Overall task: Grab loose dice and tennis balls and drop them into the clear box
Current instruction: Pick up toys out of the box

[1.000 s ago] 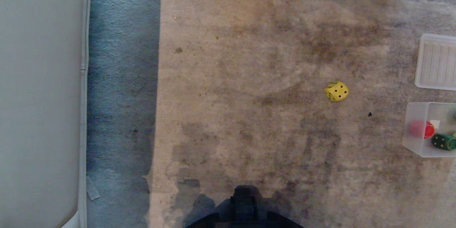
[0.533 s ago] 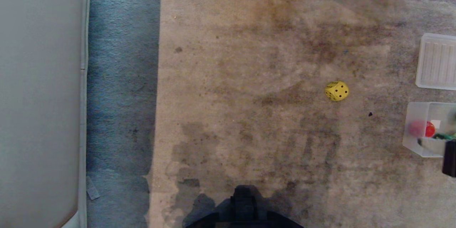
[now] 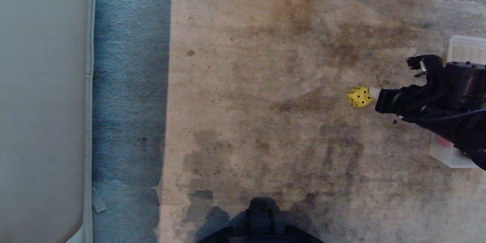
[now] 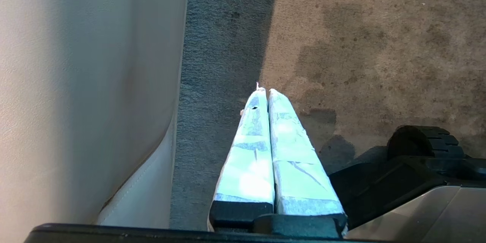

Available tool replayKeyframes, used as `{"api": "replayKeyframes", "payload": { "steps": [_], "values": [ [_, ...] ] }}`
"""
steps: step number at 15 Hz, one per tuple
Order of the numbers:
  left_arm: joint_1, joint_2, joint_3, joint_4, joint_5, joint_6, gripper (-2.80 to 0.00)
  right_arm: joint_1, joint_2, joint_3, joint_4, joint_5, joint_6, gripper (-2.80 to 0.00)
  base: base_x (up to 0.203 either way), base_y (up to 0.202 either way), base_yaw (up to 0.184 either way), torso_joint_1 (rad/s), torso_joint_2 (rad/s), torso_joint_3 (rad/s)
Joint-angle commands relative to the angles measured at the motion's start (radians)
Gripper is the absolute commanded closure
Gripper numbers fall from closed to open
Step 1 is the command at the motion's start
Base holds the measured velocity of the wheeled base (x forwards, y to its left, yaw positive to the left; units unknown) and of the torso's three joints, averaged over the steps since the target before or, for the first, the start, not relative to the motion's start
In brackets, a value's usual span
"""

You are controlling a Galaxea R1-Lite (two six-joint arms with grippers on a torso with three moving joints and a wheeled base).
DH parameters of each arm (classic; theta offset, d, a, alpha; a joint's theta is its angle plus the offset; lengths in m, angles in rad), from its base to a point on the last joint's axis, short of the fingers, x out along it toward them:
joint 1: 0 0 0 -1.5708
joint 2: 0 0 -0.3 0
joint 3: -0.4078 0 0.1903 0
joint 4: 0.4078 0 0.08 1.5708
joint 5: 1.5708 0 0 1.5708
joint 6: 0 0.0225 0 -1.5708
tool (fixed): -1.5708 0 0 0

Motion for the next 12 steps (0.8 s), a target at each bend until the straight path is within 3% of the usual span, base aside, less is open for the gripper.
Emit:
{"api": "replayKeyframes", "payload": {
  "steps": [1,4,6,9,12],
  "values": [
    [0.0,0.0,0.001,0.0,0.001,-0.001,0.0,0.003,0.056,-0.01,-0.007,0.008,-0.018,-2.8,0.0,0.0,0.0,0.0,0.0,0.0],
    [0.0,0.0,0.0,0.0,0.001,-0.001,0.0,0.001,0.053,0.008,-0.009,0.041,-0.061,-2.8,0.0,0.0,0.0,0.0,0.0,0.0],
    [0.0,0.0,0.0,0.0,0.001,-0.001,0.0,-0.023,0.071,0.043,-0.027,0.147,-0.233,-2.8,0.0,0.0,0.0,0.0,0.0,0.0],
    [0.0,0.0,0.002,0.0,0.001,-0.001,0.0,-0.049,0.11,0.038,-0.11,0.205,-0.267,-2.8,0.0,0.0,0.0,0.0,0.0,0.0],
    [0.0,0.0,0.0,0.0,0.001,-0.001,0.0,-0.072,0.162,0.038,-0.163,0.214,-0.355,-2.8,0.0,0.0,0.0,0.0,0.0,0.0]
  ]
}}
